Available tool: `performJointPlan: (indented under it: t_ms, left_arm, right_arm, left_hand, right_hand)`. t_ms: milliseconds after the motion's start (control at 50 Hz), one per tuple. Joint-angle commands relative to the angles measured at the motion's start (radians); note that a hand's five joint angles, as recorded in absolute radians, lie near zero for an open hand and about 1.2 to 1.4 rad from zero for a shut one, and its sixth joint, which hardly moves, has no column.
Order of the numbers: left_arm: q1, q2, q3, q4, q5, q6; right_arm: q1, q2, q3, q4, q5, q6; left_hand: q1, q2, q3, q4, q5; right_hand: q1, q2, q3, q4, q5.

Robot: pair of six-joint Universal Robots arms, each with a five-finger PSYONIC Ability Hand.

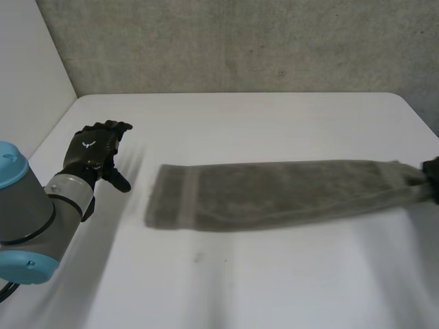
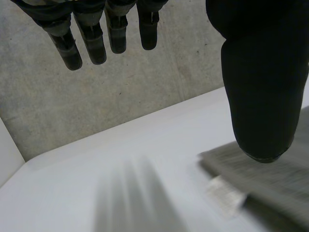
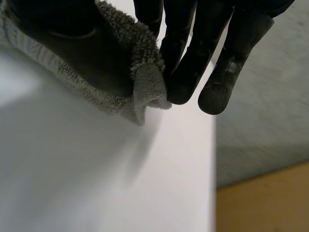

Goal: Fold the towel.

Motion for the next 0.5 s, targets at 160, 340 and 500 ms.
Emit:
performJointPlan:
  t_ms: [160, 340, 500]
  left_arm:
    - [0.001, 0.004, -0.006, 0.000, 0.001, 0.000]
    - [0.001, 0.004, -0.011, 0.000, 0.001, 0.000]
    - [-0.003, 0.004, -0.024, 0.014, 0.001, 0.002]
  right_arm:
    - [0.191, -0.077, -0.187, 0.016, 0.002, -0.072]
    - [0.700, 0.068, -0.377, 0.015, 0.006, -0.053]
    - [0.953, 0.261, -0.477, 0.016, -0.004, -0.055]
  left_hand:
    - [0.012, 0.018, 0.013, 0.017, 0.015]
    - [0.000, 0.006, 0.002, 0.005, 0.004]
    - [0.000, 0.006, 0.002, 0.005, 0.004]
  right_hand:
    - [0.070, 0.082, 0.073, 0.054, 0.059]
    - [0.070, 0.082, 0.073, 0.054, 0.059]
    - [0.070, 0.082, 0.073, 0.054, 0.059]
